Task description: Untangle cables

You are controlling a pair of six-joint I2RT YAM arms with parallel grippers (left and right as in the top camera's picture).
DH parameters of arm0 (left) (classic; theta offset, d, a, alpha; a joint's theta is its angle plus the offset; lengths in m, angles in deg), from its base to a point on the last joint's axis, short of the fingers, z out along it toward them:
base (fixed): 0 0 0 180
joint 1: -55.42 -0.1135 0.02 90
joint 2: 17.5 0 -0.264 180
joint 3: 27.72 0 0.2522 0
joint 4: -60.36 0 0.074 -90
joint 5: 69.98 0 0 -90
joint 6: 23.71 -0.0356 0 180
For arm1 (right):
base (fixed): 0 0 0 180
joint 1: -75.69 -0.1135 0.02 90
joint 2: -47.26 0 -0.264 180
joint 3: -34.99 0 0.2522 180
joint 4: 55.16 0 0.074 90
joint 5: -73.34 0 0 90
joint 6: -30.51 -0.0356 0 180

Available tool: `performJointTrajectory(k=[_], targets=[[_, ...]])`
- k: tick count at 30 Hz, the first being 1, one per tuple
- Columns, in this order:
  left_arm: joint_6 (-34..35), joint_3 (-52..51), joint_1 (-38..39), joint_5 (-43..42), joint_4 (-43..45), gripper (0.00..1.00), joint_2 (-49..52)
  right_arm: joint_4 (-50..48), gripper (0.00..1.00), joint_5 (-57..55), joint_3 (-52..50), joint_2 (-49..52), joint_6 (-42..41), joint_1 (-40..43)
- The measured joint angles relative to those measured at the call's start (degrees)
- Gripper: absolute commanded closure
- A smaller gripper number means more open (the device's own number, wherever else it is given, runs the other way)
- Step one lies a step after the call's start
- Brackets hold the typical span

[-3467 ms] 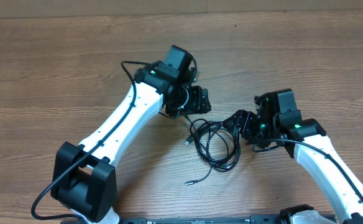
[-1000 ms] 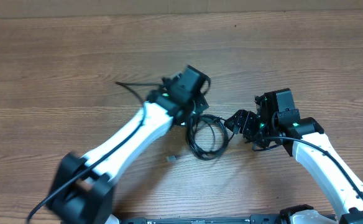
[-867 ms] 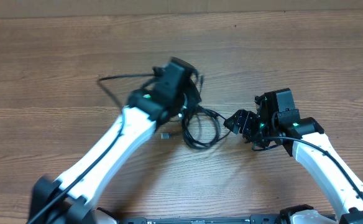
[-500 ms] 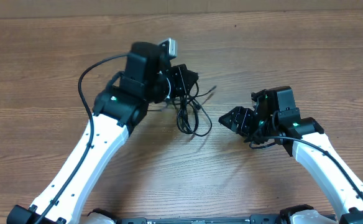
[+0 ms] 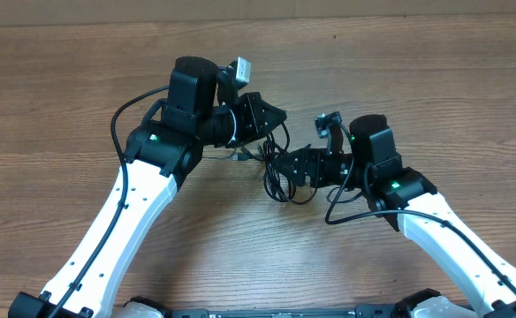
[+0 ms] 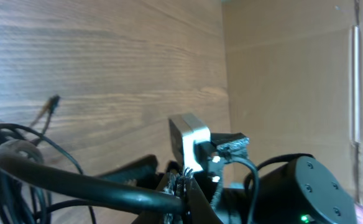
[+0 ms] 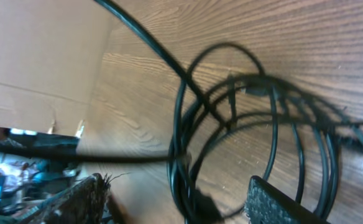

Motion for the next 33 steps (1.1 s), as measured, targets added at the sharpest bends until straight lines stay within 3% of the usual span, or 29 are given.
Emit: performJointTrajectory(k=[4, 8, 18, 22, 24, 33], targets=[[1.3, 0.0, 0.0, -3.5, 0.5, 0.96, 0.0, -0.2, 0.48, -4.2, 0.0, 0.0, 0.2, -1.1], [1.7, 0.0, -0.1, -7.0, 2.9, 0.96, 0.0, -0.7, 0.96, -6.8, 0.0, 0.1, 0.2, -1.2], [-2.1, 0.0, -3.1, -9.2, -0.2, 0.96, 0.0, -11.7, 0.96, -5.7, 0.0, 0.4, -3.7, -1.2], [-3.4, 0.0, -4.3, -9.2, -3.5, 0.96, 0.0, -15.4, 0.61, -4.4, 0.0, 0.4, -4.7, -1.2], [-3.7, 0.0, -5.1, -9.4, -4.1, 0.96, 0.0, -16.6, 0.53, -3.8, 0.0, 0.4, -5.6, -1.3], [-3.8, 0.0, -7.2, -14.5, -4.1, 0.96, 0.0, -14.0, 0.49, -4.3, 0.0, 0.4, -5.7, -1.3]])
